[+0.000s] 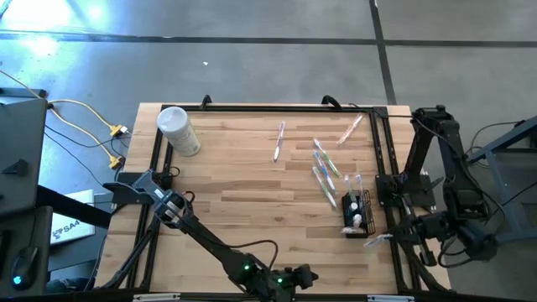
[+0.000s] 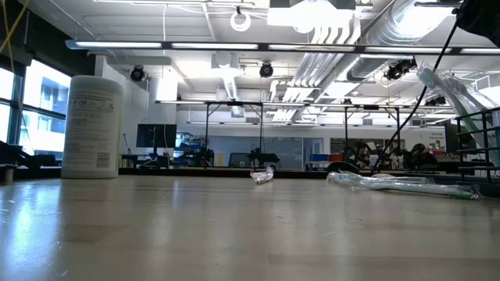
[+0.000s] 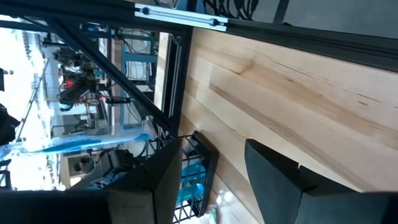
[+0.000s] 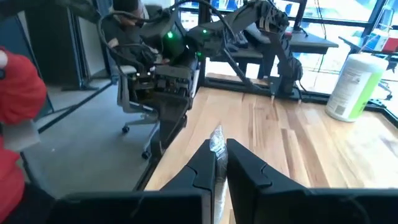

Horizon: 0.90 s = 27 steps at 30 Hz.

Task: Pick & Place toothbrushing station
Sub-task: Put the left blue toothbrush into the black mesh organizer

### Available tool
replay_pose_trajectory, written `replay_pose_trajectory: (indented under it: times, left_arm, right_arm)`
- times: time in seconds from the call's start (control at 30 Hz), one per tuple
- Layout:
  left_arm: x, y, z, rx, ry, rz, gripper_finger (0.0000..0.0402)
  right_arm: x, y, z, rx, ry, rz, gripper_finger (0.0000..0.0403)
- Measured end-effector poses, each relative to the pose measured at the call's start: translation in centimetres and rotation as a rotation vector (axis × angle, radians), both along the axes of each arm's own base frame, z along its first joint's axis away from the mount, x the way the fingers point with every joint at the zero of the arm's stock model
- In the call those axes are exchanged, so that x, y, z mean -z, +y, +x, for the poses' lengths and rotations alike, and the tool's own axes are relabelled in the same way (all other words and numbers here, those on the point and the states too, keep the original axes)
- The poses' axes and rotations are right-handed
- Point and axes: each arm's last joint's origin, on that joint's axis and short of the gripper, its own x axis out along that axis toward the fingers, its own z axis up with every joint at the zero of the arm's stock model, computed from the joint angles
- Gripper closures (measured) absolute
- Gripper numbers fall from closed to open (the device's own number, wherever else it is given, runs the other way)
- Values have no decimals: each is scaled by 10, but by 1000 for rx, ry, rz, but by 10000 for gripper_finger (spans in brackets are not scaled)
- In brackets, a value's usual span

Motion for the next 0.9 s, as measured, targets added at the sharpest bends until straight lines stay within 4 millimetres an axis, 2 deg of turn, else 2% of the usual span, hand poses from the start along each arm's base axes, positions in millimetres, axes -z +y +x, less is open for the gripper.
replay_pose_trajectory:
  times: [0.1, 0.43, 0.67, 0.9]
  left_arm:
    - [0, 0, 0, -1, -1, -4, 231]
    - [0, 1, 1, -1, -1, -5, 231]
    - [0, 1, 0, -3, 2, -7, 231]
    - [2, 1, 0, -12, 16, -15, 231]
  right_arm:
    - [-2, -2, 0, -18, 18, -17, 390]
    - [-28, -15, 8, -26, 80, -121, 390]
    - [-17, -32, 19, 89, 242, -125, 390]
    - [-11, -31, 25, 140, 307, -117, 390]
